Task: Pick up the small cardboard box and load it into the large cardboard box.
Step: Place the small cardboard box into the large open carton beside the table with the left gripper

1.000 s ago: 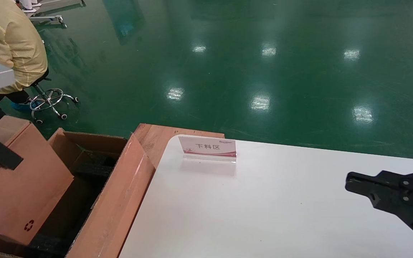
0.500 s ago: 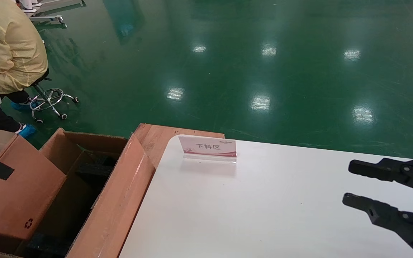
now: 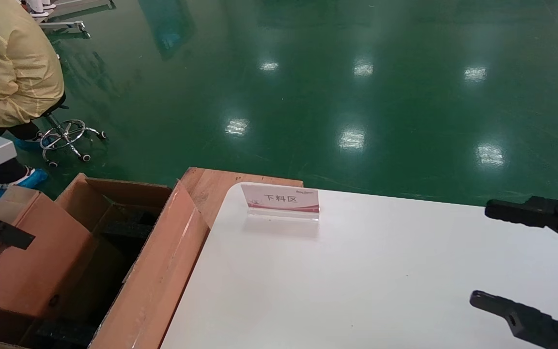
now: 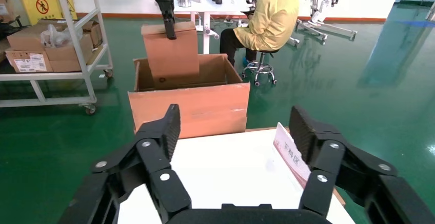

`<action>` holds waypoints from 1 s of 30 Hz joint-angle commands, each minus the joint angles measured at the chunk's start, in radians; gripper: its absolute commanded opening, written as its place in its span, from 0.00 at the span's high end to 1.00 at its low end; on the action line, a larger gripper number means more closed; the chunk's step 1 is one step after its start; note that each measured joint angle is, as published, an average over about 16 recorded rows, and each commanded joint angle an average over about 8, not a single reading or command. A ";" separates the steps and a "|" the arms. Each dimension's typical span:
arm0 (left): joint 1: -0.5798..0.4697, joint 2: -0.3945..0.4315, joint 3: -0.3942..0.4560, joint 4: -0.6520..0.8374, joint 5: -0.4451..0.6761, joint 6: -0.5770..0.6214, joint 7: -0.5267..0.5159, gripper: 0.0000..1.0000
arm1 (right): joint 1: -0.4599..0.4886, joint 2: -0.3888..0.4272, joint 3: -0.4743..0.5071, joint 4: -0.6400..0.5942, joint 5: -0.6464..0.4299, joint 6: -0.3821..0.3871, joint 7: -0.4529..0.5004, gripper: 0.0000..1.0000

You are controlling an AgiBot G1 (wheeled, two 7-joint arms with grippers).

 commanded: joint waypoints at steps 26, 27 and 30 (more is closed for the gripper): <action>0.155 -0.004 -0.030 0.073 0.070 -0.106 0.084 1.00 | 0.000 0.001 -0.002 0.000 0.001 0.001 -0.001 0.00; 0.162 -0.002 -0.028 0.082 0.070 -0.113 0.091 1.00 | 0.000 0.001 -0.002 0.000 0.001 0.001 -0.001 0.00; 0.185 0.005 -0.025 0.112 0.067 -0.134 0.110 1.00 | 0.000 0.001 -0.002 0.000 0.001 0.001 -0.001 0.00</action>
